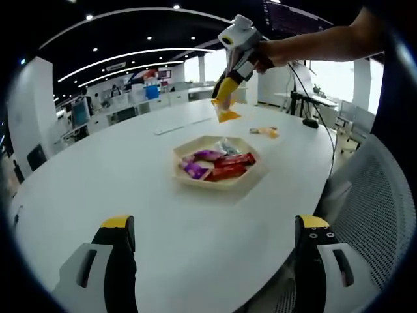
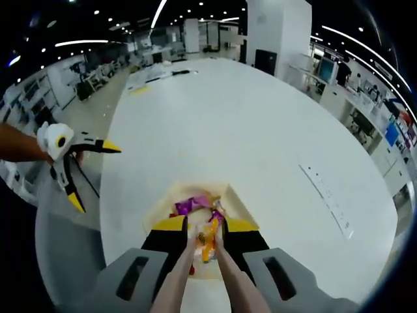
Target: Place the target food into the container with the food tongs after gripping and lifting it, then release it inside without dropping or visibly crushing the food.
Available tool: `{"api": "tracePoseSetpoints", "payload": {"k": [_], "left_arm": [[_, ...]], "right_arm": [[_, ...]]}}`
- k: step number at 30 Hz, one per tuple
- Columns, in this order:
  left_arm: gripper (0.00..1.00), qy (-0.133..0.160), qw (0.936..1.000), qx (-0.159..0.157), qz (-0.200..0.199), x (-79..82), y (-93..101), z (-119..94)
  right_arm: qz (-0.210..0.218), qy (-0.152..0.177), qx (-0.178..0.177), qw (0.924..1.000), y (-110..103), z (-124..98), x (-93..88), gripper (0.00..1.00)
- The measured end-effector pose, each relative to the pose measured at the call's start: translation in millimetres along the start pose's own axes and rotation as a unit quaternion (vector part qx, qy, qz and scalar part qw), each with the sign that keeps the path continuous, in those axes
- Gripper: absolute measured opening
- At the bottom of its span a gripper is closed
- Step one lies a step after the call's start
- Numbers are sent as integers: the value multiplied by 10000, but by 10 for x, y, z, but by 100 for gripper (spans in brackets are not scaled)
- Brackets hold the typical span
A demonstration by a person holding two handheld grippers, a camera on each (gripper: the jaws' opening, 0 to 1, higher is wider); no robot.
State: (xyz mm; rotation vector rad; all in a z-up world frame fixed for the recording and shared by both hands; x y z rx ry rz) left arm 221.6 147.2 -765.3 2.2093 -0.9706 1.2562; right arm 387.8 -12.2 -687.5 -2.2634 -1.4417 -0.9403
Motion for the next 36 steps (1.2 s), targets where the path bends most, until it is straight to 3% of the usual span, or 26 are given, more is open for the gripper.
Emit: {"api": "tracePoseSetpoints", "payload": {"k": [17,30,36], "left_arm": [[99,-23,10000,21,-16,-9,-9,0],[99,-16,10000,93,-31,-14,-43,-9],[99,-10,9999,102,-30,-11,-46,-10]], "right_arm": [[-206,35,162,9997,-53,33,72,25],[-186,7,113,9998,23,-67,-38,27],[-149,-53,36,9999,147,-170,-168,27]]}}
Point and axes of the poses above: the point that each gripper's makers call its tool centre point, and the gripper's own axes: z roughly forward along the fingers, y roughly to its right, x roughly out of its top, the point moved 1 cm from there along -z, roughly backward along the fingers, and after that the axes turned 7 degrees about -x, right-handed, at the moved point
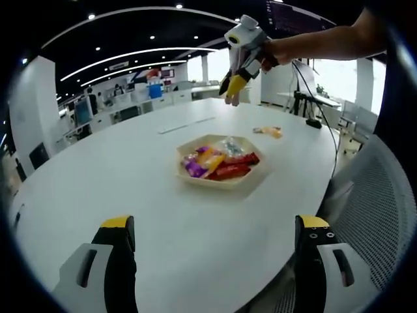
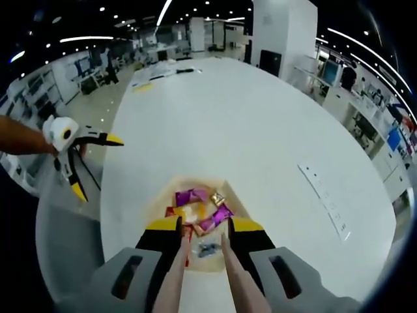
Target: Place the target food into the container with the food tongs after gripping and lifting it, then release it inside without dropping or visibly crushing the food.
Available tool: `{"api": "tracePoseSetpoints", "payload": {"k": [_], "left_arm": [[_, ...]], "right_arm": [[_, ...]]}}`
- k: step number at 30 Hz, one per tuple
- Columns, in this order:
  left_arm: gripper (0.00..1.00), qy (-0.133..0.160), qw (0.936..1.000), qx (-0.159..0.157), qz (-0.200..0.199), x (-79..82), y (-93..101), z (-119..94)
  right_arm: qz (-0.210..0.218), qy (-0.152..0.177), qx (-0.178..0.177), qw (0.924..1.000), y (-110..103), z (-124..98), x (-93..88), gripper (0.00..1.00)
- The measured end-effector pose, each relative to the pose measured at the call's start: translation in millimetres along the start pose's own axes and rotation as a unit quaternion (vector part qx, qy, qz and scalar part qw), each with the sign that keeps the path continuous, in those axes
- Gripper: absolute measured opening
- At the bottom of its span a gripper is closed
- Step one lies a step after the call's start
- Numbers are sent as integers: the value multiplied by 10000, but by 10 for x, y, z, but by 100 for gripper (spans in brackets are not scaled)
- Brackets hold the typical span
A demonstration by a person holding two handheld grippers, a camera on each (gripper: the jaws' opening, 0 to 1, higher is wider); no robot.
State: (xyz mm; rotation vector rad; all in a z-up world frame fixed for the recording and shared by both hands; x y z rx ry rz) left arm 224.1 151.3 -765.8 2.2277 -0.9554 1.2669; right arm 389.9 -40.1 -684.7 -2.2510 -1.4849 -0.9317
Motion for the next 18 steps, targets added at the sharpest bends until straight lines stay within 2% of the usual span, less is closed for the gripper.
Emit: {"api": "tracePoseSetpoints", "payload": {"k": [10,18], "left_arm": [[99,-41,10000,-32,3,-11,15,10],[99,-65,10000,-34,-1,-24,15,12]], "right_arm": [[124,-82,-172,9997,221,-213,-233,27],[217,-197,-354,9989,421,-363,-496,27]]}}
Point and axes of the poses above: the point that each gripper's makers call its tool centre point, and the gripper's own axes: z roughly forward along the fingers, y roughly to its right, x roughly out of its top, the point moved 1 cm from there along -z, roughly backward along the fingers, and after that the axes turned 7 degrees about -x, right-handed, at the moved point
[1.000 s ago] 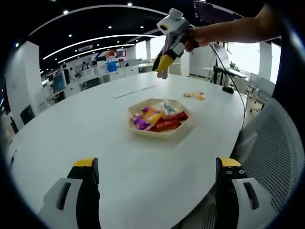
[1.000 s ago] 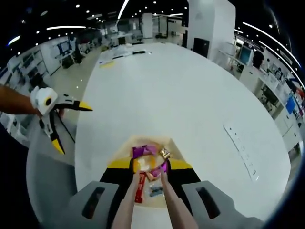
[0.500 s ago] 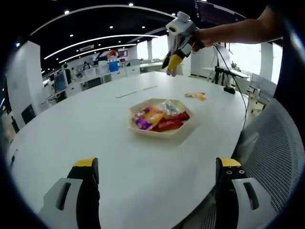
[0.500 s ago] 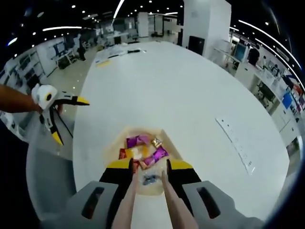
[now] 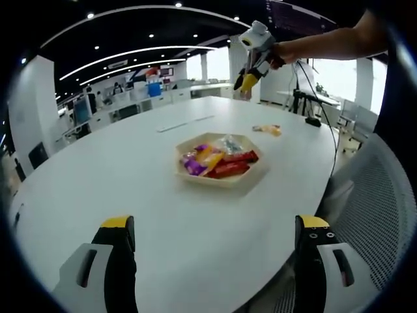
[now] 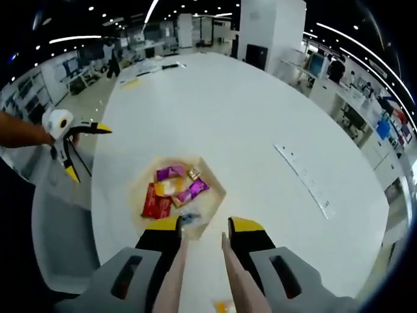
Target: Place the target food into the container with the food tongs after gripping and lifting it, then release it inside without dropping or visibly crushing the food.
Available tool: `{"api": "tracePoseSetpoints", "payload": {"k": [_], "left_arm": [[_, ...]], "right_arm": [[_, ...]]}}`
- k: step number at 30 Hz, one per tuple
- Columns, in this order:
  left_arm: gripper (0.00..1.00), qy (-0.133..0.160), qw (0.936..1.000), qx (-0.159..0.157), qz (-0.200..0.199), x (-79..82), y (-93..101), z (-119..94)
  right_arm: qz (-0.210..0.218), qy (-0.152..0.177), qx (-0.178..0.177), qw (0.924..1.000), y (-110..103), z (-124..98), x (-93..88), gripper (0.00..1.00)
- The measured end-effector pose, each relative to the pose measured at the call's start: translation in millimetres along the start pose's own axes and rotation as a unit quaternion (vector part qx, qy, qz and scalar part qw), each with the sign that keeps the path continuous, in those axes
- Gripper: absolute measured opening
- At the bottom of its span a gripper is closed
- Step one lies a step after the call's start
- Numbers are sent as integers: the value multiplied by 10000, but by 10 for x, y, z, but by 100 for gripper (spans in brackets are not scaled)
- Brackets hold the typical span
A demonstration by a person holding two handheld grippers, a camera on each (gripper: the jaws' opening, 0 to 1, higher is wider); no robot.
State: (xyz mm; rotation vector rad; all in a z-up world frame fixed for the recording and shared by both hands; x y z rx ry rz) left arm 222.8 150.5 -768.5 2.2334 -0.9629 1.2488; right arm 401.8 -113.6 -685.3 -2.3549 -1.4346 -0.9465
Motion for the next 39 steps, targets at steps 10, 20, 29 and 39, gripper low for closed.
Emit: {"api": "tracePoseSetpoints", "payload": {"k": [10,20,29,39], "left_arm": [[99,-82,10000,-24,-12,-29,9,14],[99,-192,9998,-42,-38,-75,17,32],[99,-351,9993,-103,-59,-140,41,59],[100,-315,9994,-72,-134,-126,26,58]], "right_arm": [[132,-123,-127,9998,189,-129,-304,28],[226,-322,-177,9991,409,-285,-727,28],[368,-354,-242,9984,549,-296,-926,28],[423,-366,-294,9980,714,-188,-1063,29]]}}
Point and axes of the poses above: the point that each gripper's makers call its tool centre point, and the gripper's own axes: z roughly forward along the fingers, y roughly to its right, x roughly out of its top, the point moved 1 cm from there along -z, roughly backward along the fingers, and after that the axes turned 7 degrees about -x, right-handed, at the moved point
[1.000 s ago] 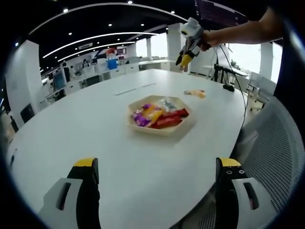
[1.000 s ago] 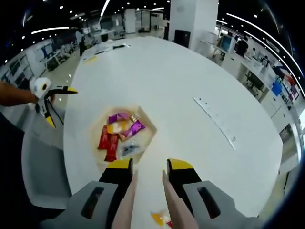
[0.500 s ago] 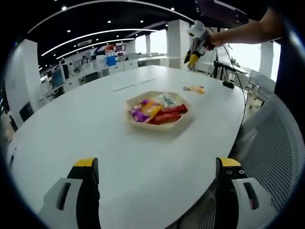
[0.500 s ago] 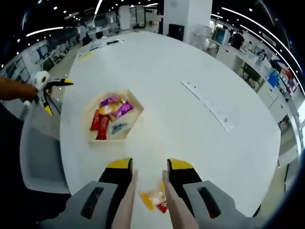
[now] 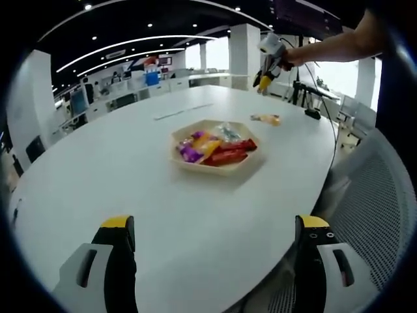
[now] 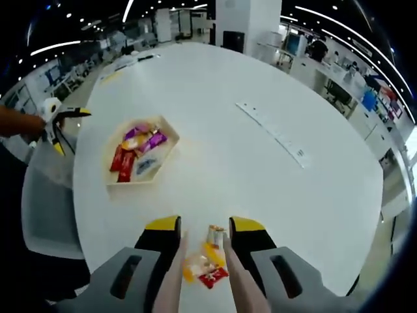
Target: Place the target food into the container with the food tongs after gripping and lifting it, then release it inside without dropping or visibly crushing the food.
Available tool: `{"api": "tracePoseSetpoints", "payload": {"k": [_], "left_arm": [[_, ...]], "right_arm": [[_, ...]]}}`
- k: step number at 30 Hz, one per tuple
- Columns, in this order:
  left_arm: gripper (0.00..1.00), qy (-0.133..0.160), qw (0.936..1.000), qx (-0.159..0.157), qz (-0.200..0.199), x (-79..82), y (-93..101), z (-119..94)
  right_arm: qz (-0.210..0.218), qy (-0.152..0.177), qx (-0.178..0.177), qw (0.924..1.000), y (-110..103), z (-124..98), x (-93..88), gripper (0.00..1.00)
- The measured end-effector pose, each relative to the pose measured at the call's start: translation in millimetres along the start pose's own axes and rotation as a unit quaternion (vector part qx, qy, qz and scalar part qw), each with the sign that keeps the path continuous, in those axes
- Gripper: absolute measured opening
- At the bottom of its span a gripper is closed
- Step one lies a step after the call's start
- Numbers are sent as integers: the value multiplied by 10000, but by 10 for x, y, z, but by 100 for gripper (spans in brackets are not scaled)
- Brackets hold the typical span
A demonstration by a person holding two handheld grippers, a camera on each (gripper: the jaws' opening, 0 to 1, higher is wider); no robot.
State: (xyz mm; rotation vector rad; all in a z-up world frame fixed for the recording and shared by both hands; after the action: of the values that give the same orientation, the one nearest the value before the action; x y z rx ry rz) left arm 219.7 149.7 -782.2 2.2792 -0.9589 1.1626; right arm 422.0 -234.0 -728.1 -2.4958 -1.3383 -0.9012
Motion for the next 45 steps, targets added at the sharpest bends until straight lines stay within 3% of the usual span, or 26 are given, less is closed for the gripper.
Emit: {"api": "tracePoseSetpoints", "payload": {"k": [9,11,19,30,32,35,38,45], "left_arm": [[100,565,9983,-52,-150,179,-4,-44],[100,495,9988,-9,48,164,-3,-36],[100,401,9992,-67,-27,125,10,-11],[100,329,9994,-17,116,117,14,-2],[100,340,9994,9,97,121,0,-5],[100,343,9993,-10,111,122,8,-3],[100,332,9994,-17,104,116,4,-2],[100,356,9993,-53,133,127,21,2]], "right_arm": [[16,80,-203,9998,81,272,-108,28],[115,55,-194,9997,97,347,-171,28],[275,56,-289,9992,116,563,-351,29],[-22,-125,-276,9995,24,756,-464,26],[113,-142,-228,9996,-13,757,-451,24],[-35,-255,-235,9994,-57,786,-487,20],[211,-371,-255,9988,-27,798,-494,18],[119,-550,-327,9979,-48,851,-518,17]]}}
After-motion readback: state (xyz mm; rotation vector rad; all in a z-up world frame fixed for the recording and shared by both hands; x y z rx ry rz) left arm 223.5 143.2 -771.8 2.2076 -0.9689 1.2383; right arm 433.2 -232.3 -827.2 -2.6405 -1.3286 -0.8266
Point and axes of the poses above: the point that each gripper's makers call its tool centre point, and the gripper's own axes: z roughly forward along the fingers, y roughly to its right, x roughly out of its top, the point moved 1 cm from there along -z, roughly backward along the fingers, and after that the axes turned 7 degrees about -x, right-handed, at the moved point
